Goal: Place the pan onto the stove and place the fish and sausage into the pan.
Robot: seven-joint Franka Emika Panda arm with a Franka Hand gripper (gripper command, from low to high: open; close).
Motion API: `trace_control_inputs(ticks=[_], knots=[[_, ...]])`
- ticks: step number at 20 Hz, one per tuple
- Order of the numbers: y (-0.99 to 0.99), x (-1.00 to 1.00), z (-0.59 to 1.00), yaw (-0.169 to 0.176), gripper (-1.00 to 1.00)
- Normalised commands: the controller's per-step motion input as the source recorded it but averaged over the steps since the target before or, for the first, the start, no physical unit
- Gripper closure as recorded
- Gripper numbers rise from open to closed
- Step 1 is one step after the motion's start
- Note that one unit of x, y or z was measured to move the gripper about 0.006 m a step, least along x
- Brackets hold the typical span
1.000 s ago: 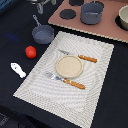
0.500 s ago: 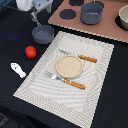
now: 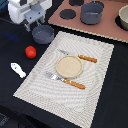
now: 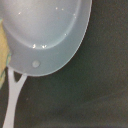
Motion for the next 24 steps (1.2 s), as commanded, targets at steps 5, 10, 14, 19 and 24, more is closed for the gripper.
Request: trace_control_inputs(ticks=[5,10,14,19,24], knots=[[0.0,0.02,-0.32,-0.079,-1.0],[-0.01,-0.1,-0.38,-0.069,-1.0],[0.0,-0.14,-0.23,-0.05,-1.0],[0.0,-0.09,-0.21,-0.032,-1.0],[0.0,-0.07,-0.18,-0.027,-1.0]])
